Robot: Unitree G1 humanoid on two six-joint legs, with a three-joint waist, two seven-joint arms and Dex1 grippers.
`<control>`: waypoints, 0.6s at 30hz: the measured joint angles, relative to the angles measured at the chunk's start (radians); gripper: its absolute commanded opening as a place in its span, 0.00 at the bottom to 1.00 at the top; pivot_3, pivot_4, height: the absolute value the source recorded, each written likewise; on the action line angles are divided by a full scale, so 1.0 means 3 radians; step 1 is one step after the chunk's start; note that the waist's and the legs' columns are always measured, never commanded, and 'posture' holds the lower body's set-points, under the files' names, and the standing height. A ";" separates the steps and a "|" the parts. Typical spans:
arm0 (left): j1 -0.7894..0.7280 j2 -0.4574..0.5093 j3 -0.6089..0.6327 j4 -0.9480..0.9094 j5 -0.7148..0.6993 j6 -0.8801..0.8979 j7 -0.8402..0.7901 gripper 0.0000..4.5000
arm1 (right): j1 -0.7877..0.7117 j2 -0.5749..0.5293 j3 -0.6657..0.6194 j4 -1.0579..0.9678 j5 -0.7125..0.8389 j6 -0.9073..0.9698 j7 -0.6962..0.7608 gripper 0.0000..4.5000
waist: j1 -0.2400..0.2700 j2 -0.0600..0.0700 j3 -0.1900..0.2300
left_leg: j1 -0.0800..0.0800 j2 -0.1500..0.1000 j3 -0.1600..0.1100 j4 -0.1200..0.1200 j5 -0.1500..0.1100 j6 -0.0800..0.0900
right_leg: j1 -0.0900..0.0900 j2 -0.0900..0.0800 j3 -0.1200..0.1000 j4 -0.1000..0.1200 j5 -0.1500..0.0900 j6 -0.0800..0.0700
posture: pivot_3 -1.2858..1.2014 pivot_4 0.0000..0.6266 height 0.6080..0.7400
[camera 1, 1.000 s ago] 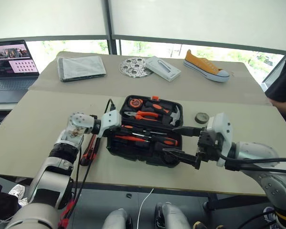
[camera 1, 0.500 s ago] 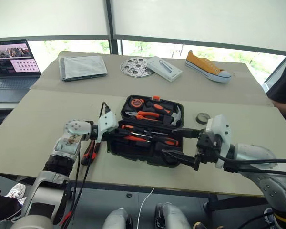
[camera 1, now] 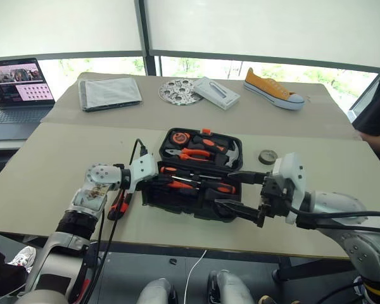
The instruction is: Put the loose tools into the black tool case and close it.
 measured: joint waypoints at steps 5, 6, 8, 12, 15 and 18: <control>0.0071 0.0012 0.0001 -0.0030 -0.0002 0.0013 0.0026 0.02 | -0.0088 -0.0023 0.0065 0.0027 -0.0044 -0.0001 0.0057 1.00 | -0.0008 0.0006 -0.0004 | 0.0004 0.0000 0.0002 -0.0002 0.0000 0.0001 | 0.0000 0.0000 0.0001 0.0000 0.0000 0.0000 | 0.52 0.24 0.94; 0.0089 0.0019 0.0001 -0.0042 -0.0002 0.0011 0.0041 0.02 | -0.0106 -0.0037 0.0067 0.0033 -0.0064 -0.0001 0.0075 1.00 | -0.0008 0.0009 -0.0007 | 0.0004 0.0001 0.0002 -0.0003 -0.0001 0.0001 | 0.0000 -0.0001 0.0002 0.0000 0.0000 0.0000 | 0.52 0.24 0.94; 0.0119 0.0043 0.0007 -0.0062 -0.0002 0.0026 0.0079 0.02 | -0.0150 -0.0048 0.0077 0.0056 -0.0108 -0.0005 0.0124 1.00 | -0.0009 0.0017 -0.0012 | 0.0008 0.0001 0.0003 -0.0006 -0.0001 0.0001 | 0.0001 0.0000 0.0003 0.0000 -0.0001 0.0001 | 0.52 0.24 0.94; 0.0208 0.0141 0.0119 -0.0216 -0.0106 0.0293 0.0101 0.13 | -0.0257 -0.0048 0.0130 0.0113 -0.0147 -0.0012 0.0206 1.00 | -0.0022 0.0020 -0.0015 | 0.0009 0.0005 0.0005 -0.0008 -0.0001 0.0001 | 0.0001 0.0000 0.0004 -0.0001 -0.0008 0.0013 | 0.52 0.24 0.94; 0.0409 0.0330 0.0300 -0.0646 -0.0358 0.0903 0.0105 0.32 | -0.0374 -0.0035 0.0229 0.0188 -0.0182 -0.0031 0.0313 1.00 | -0.0044 0.0015 -0.0011 | 0.0000 0.0007 0.0003 -0.0008 -0.0001 0.0001 | -0.0007 0.0000 0.0006 -0.0002 -0.0008 0.0013 | 0.52 0.24 0.94; 0.0687 0.0588 0.0745 -0.1316 -0.0809 0.1624 0.0193 0.56 | -0.0475 0.0016 0.0334 0.0323 -0.0247 -0.0069 0.0413 1.00 | -0.0058 0.0006 -0.0005 | -0.0011 0.0008 -0.0001 -0.0008 -0.0001 0.0001 | -0.0012 -0.0001 0.0004 -0.0005 0.0003 -0.0007 | 0.52 0.24 0.94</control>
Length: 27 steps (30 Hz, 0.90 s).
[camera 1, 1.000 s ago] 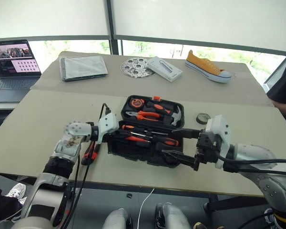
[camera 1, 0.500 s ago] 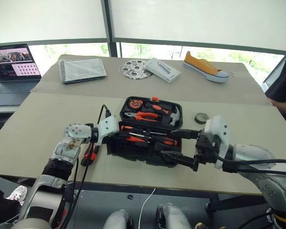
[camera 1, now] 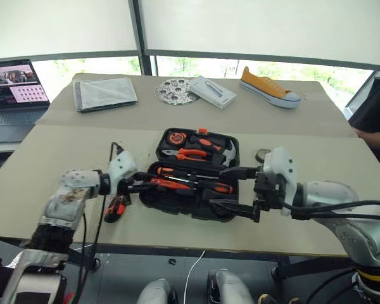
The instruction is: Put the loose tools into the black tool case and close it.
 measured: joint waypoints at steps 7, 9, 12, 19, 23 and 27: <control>0.1324 0.0363 0.1412 -0.1134 -0.0505 0.1051 0.0436 0.99 | -0.0125 0.0115 0.0234 0.0243 -0.0193 -0.0196 0.0295 1.00 | -0.0036 0.0002 0.0002 | 0.0006 -0.0005 -0.0002 -0.0012 -0.0001 -0.0002 | 0.0002 -0.0017 -0.0002 -0.0006 -0.0013 0.0021 | 0.52 0.24 0.94; 0.1768 0.0312 0.1714 -0.1326 -0.0515 0.1202 0.0534 0.99 | -0.0170 0.0135 0.0295 0.0304 -0.0278 -0.0276 0.0392 1.00 | -0.0021 -0.0004 0.0006 | 0.0005 -0.0004 -0.0001 -0.0011 -0.0001 -0.0004 | 0.0001 -0.0016 -0.0005 -0.0006 -0.0015 0.0019 | 0.52 0.24 0.94; 0.2361 0.0158 0.2070 -0.1712 -0.0521 0.1395 0.0702 0.99 | -0.0223 0.0131 0.0394 0.0407 -0.0428 -0.0452 0.0574 1.00 | 0.0022 -0.0005 0.0008 | 0.0006 -0.0006 -0.0003 -0.0011 -0.0006 -0.0013 | 0.0003 -0.0027 -0.0005 -0.0005 -0.0021 0.0018 | 0.52 0.24 0.94; 0.1971 0.0065 0.1847 -0.2113 -0.0726 0.2061 0.1317 0.99 | -0.0265 0.0162 0.0479 0.0459 -0.0535 -0.0587 0.0787 1.00 | 0.0118 -0.0006 0.0008 | 0.0006 -0.0011 -0.0007 -0.0009 -0.0012 -0.0025 | 0.0006 -0.0030 -0.0010 0.0003 -0.0018 0.0014 | 0.52 0.24 0.94; 0.1401 0.0087 0.1561 -0.2066 -0.0847 0.2561 0.1624 0.99 | -0.0208 0.0144 0.0446 0.0416 -0.0532 -0.0577 0.0791 1.00 | 0.0087 -0.0007 0.0008 | 0.0006 -0.0012 -0.0007 -0.0010 0.0001 -0.0010 | 0.0006 -0.0023 -0.0010 0.0004 -0.0006 -0.0007 | 0.52 0.24 0.94; 0.0862 0.0062 0.1085 -0.1833 -0.0856 0.3021 0.1936 0.99 | -0.0084 0.0131 0.0378 0.0253 -0.0532 -0.0541 0.0694 1.00 | 0.0056 -0.0008 0.0008 | 0.0007 -0.0013 -0.0006 -0.0015 0.0001 -0.0011 | 0.0006 -0.0003 -0.0009 0.0001 -0.0006 -0.0007 | 0.52 0.24 0.94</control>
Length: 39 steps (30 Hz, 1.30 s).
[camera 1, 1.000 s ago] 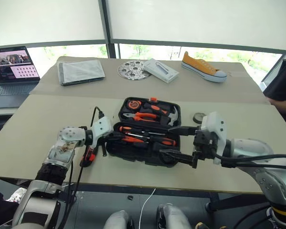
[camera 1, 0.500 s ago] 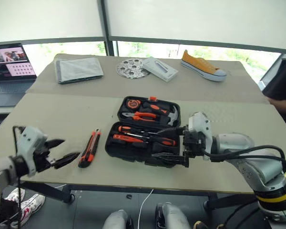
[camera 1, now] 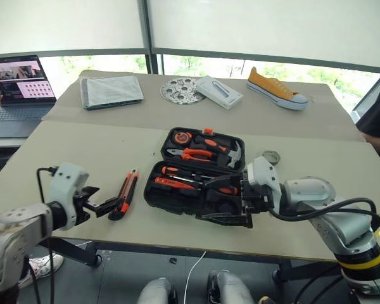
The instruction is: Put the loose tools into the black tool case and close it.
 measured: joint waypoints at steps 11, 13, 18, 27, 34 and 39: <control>-0.0583 -0.0033 -0.0899 0.0709 0.0362 -0.0094 0.0247 0.65 | 0.0215 0.0000 -0.0113 -0.0268 0.0038 0.0117 -0.0275 1.00 | 0.0013 -0.0001 0.0000 | 0.0038 0.0001 0.0010 -0.0034 0.0006 -0.0049 | 0.0008 -0.0017 0.0019 0.0011 -0.0022 0.0008 | 0.52 0.24 0.94; -0.0580 -0.0008 -0.0923 0.0748 0.0389 -0.0154 0.0240 0.49 | 0.0231 -0.0014 -0.0137 -0.0272 0.0040 0.0117 -0.0285 1.00 | 0.0013 -0.0001 0.0000 | 0.0039 0.0001 0.0009 -0.0035 0.0007 -0.0047 | 0.0007 -0.0020 0.0019 0.0013 -0.0023 0.0006 | 0.52 0.24 0.94; -0.0566 0.0265 -0.0946 0.1081 0.0409 -0.0566 -0.0096 0.36 | 0.0340 -0.0086 -0.0201 -0.0336 0.0122 0.0156 -0.0288 1.00 | 0.0009 -0.0002 0.0001 | 0.0034 0.0002 0.0008 -0.0036 0.0016 -0.0031 | 0.0002 -0.0021 0.0012 0.0014 -0.0025 0.0002 | 0.52 0.24 0.94; -0.1300 0.0949 -0.1340 0.1619 0.0601 -0.2616 -0.2205 0.36 | 0.0543 -0.0302 -0.0378 -0.0476 0.0184 0.0208 -0.0262 1.00 | 0.0044 -0.0018 0.0012 | 0.0016 -0.0001 0.0011 -0.0035 0.0009 -0.0044 | -0.0004 -0.0029 -0.0006 0.0003 -0.0016 -0.0020 | 0.52 0.24 0.94; -0.1988 0.0413 -0.2423 0.2039 0.1107 -0.3457 -0.3315 0.36 | 0.0639 -0.0325 -0.0424 -0.0517 0.0125 0.0203 -0.0319 1.00 | 0.0017 -0.0021 0.0013 | 0.0000 0.0003 0.0017 -0.0028 0.0018 -0.0027 | -0.0005 0.0012 -0.0009 -0.0002 -0.0023 -0.0004 | 0.52 0.24 0.94; -0.2327 0.0051 -0.2724 0.2435 0.1454 -0.3780 -0.3476 0.36 | 0.0715 -0.0321 -0.0457 -0.0603 0.0125 0.0206 -0.0427 1.00 | 0.0006 -0.0022 0.0014 | -0.0002 0.0008 0.0011 -0.0015 0.0019 -0.0026 | -0.0003 0.0014 -0.0007 0.0005 -0.0030 0.0007 | 0.52 0.24 0.94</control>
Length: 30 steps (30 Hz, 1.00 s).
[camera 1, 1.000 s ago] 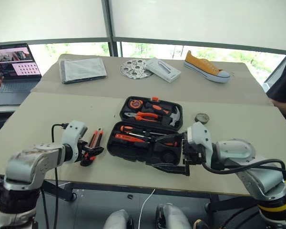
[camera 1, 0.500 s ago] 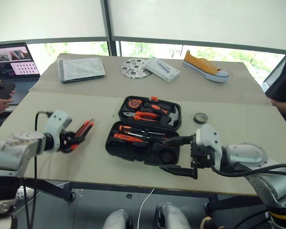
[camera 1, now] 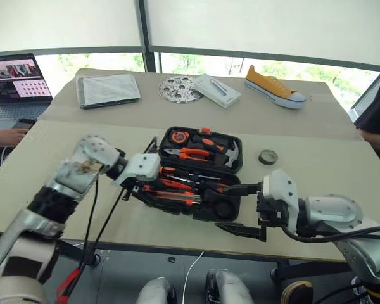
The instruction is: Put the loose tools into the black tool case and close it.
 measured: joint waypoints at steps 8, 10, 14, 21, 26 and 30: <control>-0.0208 -0.0268 -0.0194 0.0446 0.0279 -0.0277 -0.0084 0.36 | 0.0120 0.0000 -0.0064 -0.0125 0.0002 0.0017 -0.0150 1.00 | 0.0000 -0.0001 0.0000 | -0.0011 0.0004 -0.0010 0.0023 -0.0008 0.0015 | -0.0002 -0.0002 -0.0001 0.0004 0.0001 0.0003 | 0.52 0.24 0.94; -0.0247 -0.0295 -0.0207 0.0472 0.0267 -0.0241 -0.0083 0.47 | 0.0128 0.0003 -0.0064 -0.0145 0.0002 0.0017 -0.0170 1.00 | 0.0001 -0.0001 0.0000 | -0.0016 0.0003 -0.0011 0.0027 -0.0011 0.0021 | -0.0002 -0.0003 -0.0002 0.0004 0.0002 0.0005 | 0.52 0.24 0.94; -0.0264 -0.0294 -0.0250 0.0457 0.0176 -0.0099 -0.0085 0.80 | 0.0151 0.0018 -0.0058 -0.0156 -0.0002 0.0017 -0.0212 1.00 | 0.0000 -0.0001 0.0000 | -0.0019 0.0001 -0.0010 0.0033 -0.0017 0.0031 | -0.0002 -0.0006 0.0000 0.0001 0.0006 0.0011 | 0.52 0.24 0.94; -0.0380 -0.0069 -0.0220 0.0277 -0.0266 0.0241 -0.0085 0.99 | 0.0225 0.0022 -0.0052 -0.0151 -0.0027 -0.0001 -0.0204 1.00 | -0.0001 -0.0001 0.0000 | -0.0018 0.0000 -0.0010 0.0034 -0.0018 0.0034 | -0.0002 -0.0007 0.0001 0.0001 0.0006 0.0013 | 0.52 0.24 0.94; -0.0378 0.0042 -0.0160 0.0449 -0.0287 0.0051 -0.0085 0.84 | 0.0239 0.0022 -0.0045 -0.0128 -0.0067 -0.0073 -0.0165 1.00 | -0.0004 -0.0001 0.0000 | -0.0017 0.0001 -0.0010 0.0037 -0.0018 0.0033 | -0.0002 -0.0006 0.0001 0.0003 0.0005 0.0013 | 0.52 0.24 0.94; -0.0378 0.0303 -0.0229 0.0540 -0.0300 -0.0215 -0.0085 0.53 | 0.0251 0.0022 -0.0043 -0.0096 -0.0109 -0.0110 -0.0120 1.00 | -0.0006 0.0000 0.0000 | -0.0017 0.0001 -0.0009 0.0036 -0.0018 0.0033 | -0.0002 -0.0005 0.0002 0.0003 0.0005 0.0013 | 0.52 0.24 0.94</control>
